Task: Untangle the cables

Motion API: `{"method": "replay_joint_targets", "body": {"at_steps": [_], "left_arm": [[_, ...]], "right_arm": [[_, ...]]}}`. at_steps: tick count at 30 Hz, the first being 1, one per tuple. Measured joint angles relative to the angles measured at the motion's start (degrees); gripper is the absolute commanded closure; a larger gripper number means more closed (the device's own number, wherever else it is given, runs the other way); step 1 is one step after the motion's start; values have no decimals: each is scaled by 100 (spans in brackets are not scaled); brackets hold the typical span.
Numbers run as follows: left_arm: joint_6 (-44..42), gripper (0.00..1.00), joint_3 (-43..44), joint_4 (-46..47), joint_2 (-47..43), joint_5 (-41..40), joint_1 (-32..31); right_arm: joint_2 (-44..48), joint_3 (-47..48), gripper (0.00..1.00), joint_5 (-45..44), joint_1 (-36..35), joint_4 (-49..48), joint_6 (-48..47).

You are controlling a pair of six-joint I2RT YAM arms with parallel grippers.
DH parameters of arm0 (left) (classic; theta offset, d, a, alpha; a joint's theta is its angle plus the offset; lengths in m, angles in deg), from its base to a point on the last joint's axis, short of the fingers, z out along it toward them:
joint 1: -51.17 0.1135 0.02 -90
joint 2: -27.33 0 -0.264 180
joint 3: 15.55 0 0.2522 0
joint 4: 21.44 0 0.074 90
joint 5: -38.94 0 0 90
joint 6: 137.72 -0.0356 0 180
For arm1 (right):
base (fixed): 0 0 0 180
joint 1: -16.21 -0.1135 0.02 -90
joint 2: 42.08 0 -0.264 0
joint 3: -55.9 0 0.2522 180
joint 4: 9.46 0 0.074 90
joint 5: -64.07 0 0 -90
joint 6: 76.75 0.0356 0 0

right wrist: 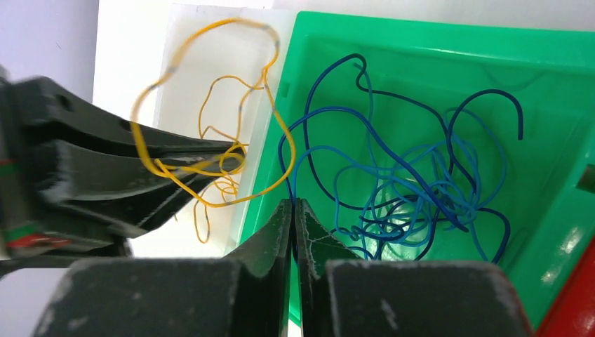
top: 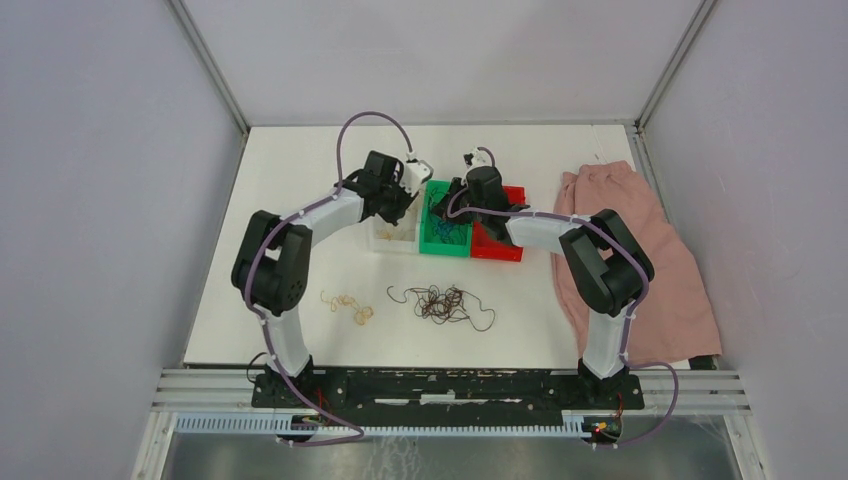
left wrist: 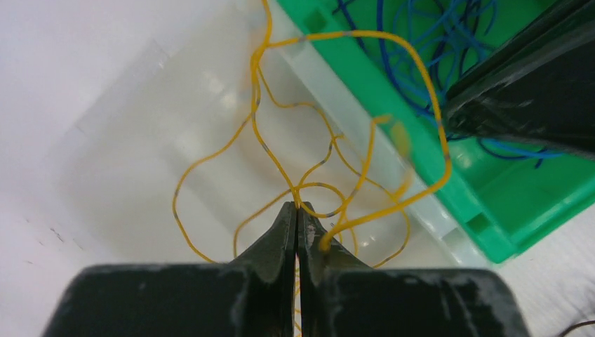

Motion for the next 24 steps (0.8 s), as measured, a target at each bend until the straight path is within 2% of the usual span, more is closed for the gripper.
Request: {"method": "replay_joint_targets", "body": {"at_steps": [8, 9, 11, 15, 24], "left_arm": [[-420, 97, -699, 560, 109, -562, 39], [-431, 94, -713, 629, 109, -616, 50], [-442, 72, -719, 673, 109, -621, 81], [-398, 51, -525, 402, 109, -446, 114], [-348, 27, 498, -483, -527, 0, 146]], "right_arm": [[44, 0, 93, -42, 0, 90, -94], [68, 0, 93, -52, 0, 122, -111], [120, 0, 93, -68, 0, 168, -149], [225, 0, 93, -118, 0, 208, -197], [299, 0, 93, -149, 0, 319, -214]]}}
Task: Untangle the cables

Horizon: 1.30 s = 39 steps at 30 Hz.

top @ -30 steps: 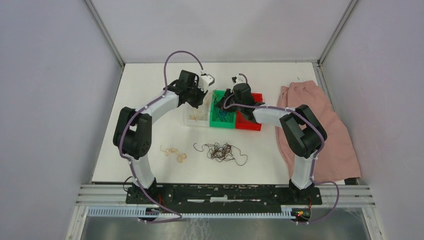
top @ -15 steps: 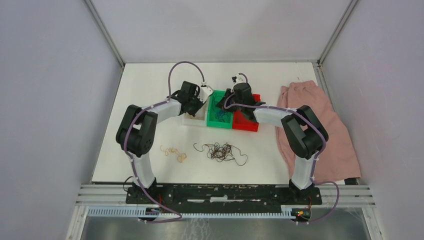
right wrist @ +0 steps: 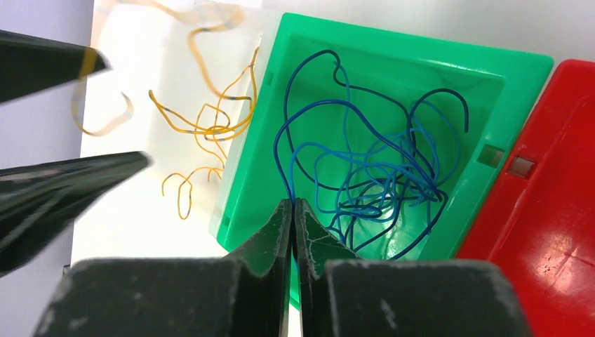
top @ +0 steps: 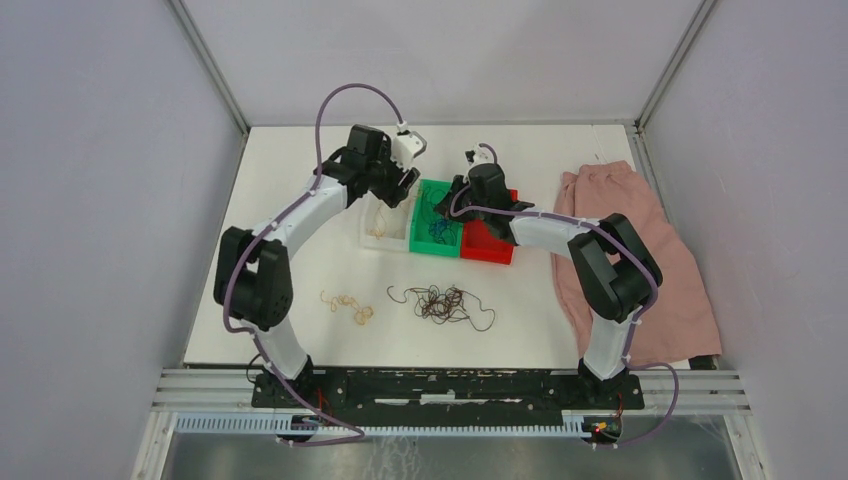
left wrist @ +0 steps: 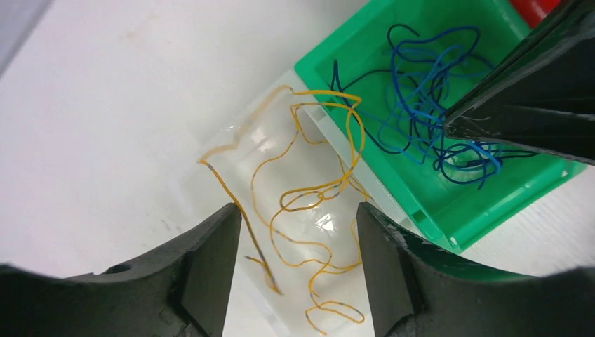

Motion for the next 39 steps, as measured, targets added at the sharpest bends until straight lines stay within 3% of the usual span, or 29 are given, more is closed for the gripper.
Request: {"method": "replay_joint_targets", "body": {"at_steps": [4, 14, 24, 34, 39], "left_arm": [[-33, 17, 205, -343, -341, -11, 2], [22, 22, 208, -1038, -481, 321, 173], [769, 17, 122, -1078, -481, 1045, 387], [863, 15, 326, -1318, -922, 1488, 1329], [203, 24, -68, -1674, -1587, 1659, 2037]], "right_arm": [[0, 0, 92, -2, 0, 59, -37], [9, 0, 91, -26, 0, 166, -127], [35, 0, 89, -70, 0, 199, -199], [138, 0, 44, -188, 0, 409, -315], [647, 0, 33, -356, -13, 697, -564]]}}
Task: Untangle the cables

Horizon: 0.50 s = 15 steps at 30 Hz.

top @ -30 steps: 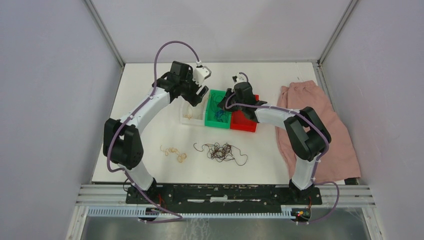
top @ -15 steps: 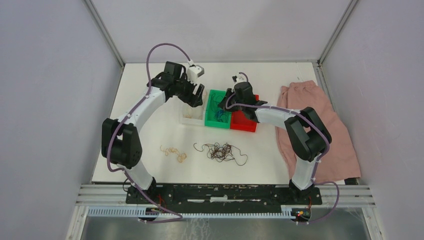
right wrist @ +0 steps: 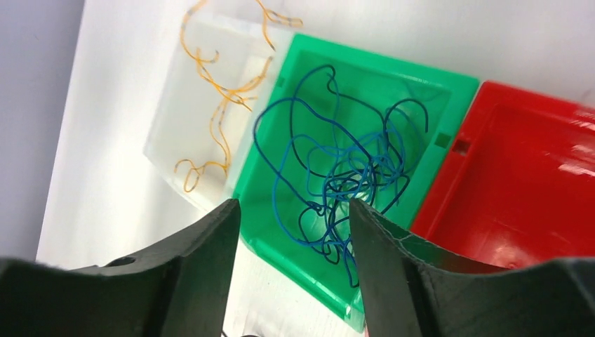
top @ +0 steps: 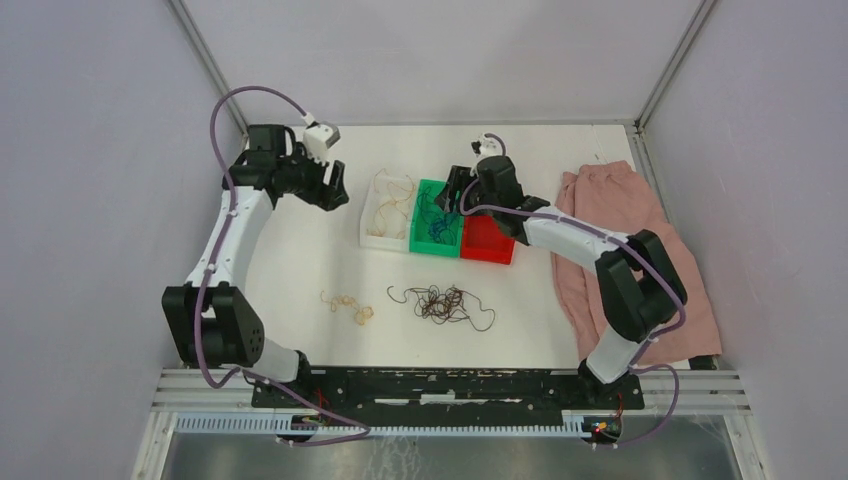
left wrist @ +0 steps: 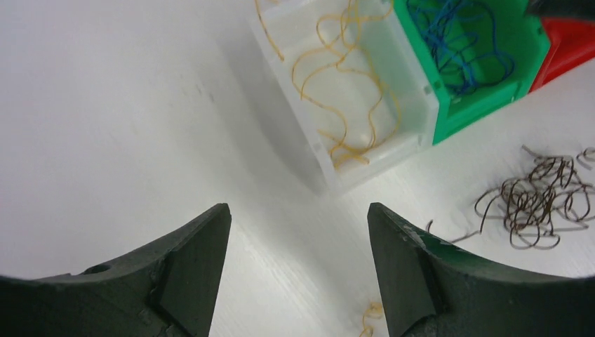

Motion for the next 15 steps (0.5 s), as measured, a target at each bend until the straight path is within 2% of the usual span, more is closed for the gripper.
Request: {"method": "replay_joint_targets", "body": {"at_steps": [3, 8, 15], "left_arm": [[-387, 30, -356, -295, -205, 175, 332], [-1386, 31, -905, -925, -269, 420, 501], [-2968, 30, -1834, -1836, -511, 490, 546]], "right_arm": [[402, 0, 32, -166, -42, 129, -181], [809, 50, 30, -562, -302, 459, -535], [898, 68, 30, -398, -1276, 680, -1102]]}}
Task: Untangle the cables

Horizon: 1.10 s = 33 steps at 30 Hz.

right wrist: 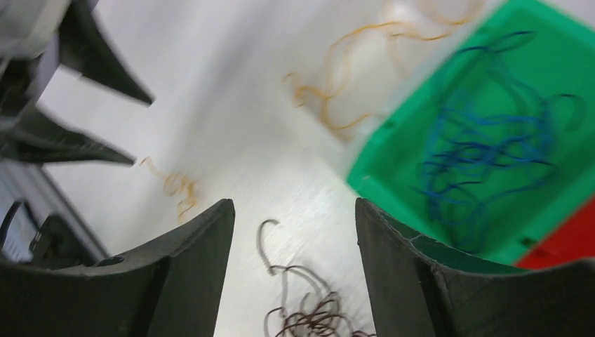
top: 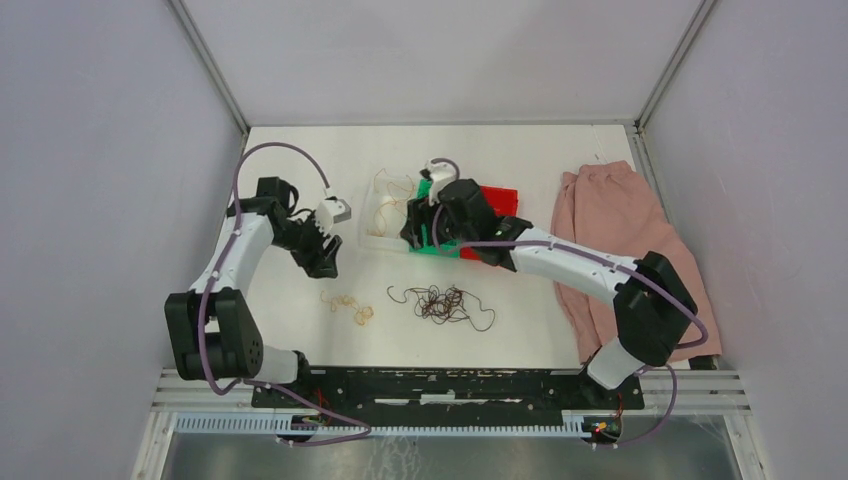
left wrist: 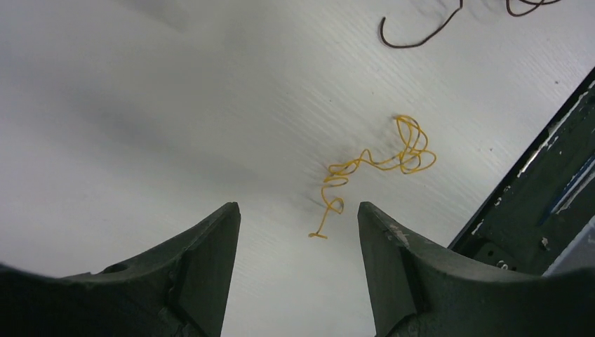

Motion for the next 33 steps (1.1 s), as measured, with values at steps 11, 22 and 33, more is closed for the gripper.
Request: {"method": "replay_joint_targets", "body": {"at_steps": [11, 22, 33], "left_arm": [[-20, 10, 256, 295, -42, 210, 1147], [1460, 1, 1029, 1248, -155, 243, 1849], [2142, 1, 1298, 1521, -557, 345, 1851]], "right_arm": [[-1941, 1882, 28, 800, -2017, 979, -627], [-3882, 4277, 45, 835, -2124, 3272, -1191], [-4006, 4426, 100, 605, -2070, 3821, -1508]]}}
